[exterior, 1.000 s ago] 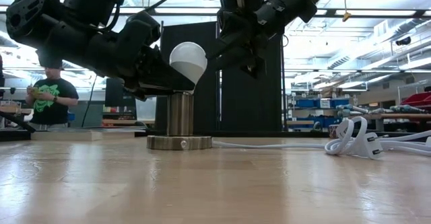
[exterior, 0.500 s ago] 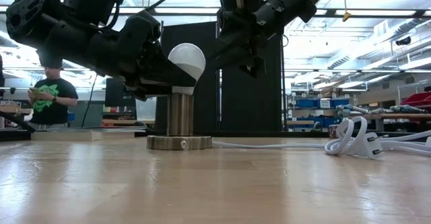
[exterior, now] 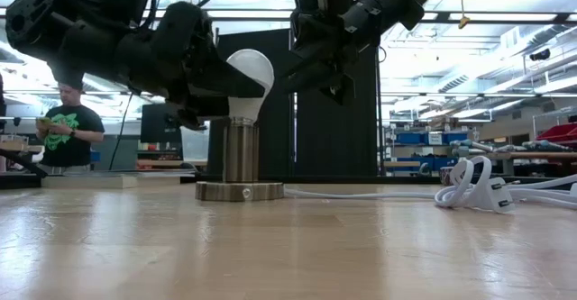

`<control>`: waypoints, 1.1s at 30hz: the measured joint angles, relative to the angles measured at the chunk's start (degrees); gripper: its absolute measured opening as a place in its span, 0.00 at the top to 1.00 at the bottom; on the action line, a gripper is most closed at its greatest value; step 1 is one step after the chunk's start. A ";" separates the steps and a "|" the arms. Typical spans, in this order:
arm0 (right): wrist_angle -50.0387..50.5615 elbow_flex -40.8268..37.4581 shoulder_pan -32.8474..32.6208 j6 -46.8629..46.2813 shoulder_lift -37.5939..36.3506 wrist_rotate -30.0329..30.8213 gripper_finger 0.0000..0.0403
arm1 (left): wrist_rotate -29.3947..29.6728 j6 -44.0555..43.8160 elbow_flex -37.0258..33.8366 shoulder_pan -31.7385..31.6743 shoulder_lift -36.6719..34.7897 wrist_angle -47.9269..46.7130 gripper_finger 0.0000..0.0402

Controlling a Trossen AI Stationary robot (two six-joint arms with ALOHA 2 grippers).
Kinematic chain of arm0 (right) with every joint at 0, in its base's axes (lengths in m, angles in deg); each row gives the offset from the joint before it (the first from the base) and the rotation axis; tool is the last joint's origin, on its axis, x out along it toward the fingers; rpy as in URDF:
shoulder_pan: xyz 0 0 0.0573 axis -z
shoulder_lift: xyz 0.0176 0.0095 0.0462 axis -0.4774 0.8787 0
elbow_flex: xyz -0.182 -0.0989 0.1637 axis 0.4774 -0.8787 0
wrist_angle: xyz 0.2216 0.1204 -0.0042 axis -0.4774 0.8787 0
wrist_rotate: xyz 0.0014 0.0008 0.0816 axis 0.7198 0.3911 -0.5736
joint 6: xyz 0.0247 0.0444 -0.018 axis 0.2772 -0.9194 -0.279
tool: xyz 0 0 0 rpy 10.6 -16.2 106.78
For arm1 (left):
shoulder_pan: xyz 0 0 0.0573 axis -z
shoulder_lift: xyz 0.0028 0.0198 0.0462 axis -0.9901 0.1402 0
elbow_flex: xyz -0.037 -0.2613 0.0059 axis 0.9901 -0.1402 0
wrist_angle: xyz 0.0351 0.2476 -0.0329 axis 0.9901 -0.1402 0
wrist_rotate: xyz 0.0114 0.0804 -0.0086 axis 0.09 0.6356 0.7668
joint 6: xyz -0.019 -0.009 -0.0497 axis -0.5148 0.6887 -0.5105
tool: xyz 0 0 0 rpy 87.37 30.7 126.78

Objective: Screw lightbulb
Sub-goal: Insert the lightbulb into the desk lamp

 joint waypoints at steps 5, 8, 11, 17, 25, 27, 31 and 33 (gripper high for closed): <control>-0.01 0.00 0.00 0.10 0.00 -0.02 0.71 | -0.06 0.08 0.02 0.36 -1.28 -2.49 0.38; -0.02 0.00 0.00 0.45 0.00 -0.02 0.71 | -1.63 -0.84 0.01 0.35 -1.24 -4.39 0.38; 0.00 0.00 0.00 0.74 0.00 -0.02 0.71 | -2.01 -0.84 -0.02 0.36 -1.19 -5.69 0.38; 0.06 0.00 0.00 0.67 0.00 -0.04 0.71 | -2.03 -0.76 -0.02 0.39 -1.19 -2.98 0.38; 0.42 0.00 0.00 0.52 -0.02 -0.35 0.71 | -2.21 -0.72 -0.02 1.18 -1.21 -5.26 0.38; 0.40 0.00 0.00 0.52 -0.02 -0.46 0.71 | -2.23 -0.78 -0.02 1.21 -1.21 -6.45 0.38; 0.42 0.00 0.00 0.50 -0.02 -0.48 0.71 | -2.12 -0.78 -0.02 1.21 -1.21 -7.29 0.38; 0.44 0.00 0.00 0.27 -0.02 -0.50 0.71 | -2.10 -0.78 -0.02 1.17 -1.21 -7.09 0.38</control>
